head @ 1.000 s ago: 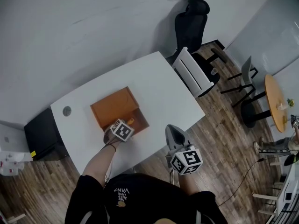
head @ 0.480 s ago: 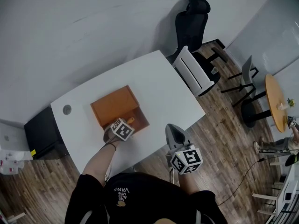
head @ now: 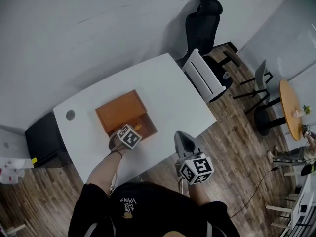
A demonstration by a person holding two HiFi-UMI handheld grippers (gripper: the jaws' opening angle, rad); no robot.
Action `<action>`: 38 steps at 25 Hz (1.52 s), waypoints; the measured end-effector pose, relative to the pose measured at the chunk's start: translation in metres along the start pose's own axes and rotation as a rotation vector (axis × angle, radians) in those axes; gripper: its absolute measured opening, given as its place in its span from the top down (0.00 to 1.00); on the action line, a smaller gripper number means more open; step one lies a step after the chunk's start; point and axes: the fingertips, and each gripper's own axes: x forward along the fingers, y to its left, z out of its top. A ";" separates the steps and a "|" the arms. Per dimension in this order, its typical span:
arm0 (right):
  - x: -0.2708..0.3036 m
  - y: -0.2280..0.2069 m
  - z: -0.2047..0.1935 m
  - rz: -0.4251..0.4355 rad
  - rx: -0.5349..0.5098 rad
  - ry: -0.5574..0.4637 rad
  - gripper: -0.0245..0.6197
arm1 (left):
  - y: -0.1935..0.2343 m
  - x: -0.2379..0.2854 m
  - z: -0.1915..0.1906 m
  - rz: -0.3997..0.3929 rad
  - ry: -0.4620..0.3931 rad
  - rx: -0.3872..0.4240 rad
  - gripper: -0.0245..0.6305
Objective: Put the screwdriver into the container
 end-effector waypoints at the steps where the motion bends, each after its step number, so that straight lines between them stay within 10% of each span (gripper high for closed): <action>1: 0.000 0.000 0.000 0.001 0.001 0.000 0.94 | 0.000 0.000 0.000 0.001 0.000 0.000 0.79; 38: -0.002 0.011 0.000 0.031 -0.019 0.009 0.94 | -0.001 -0.014 0.003 -0.029 -0.085 0.014 0.70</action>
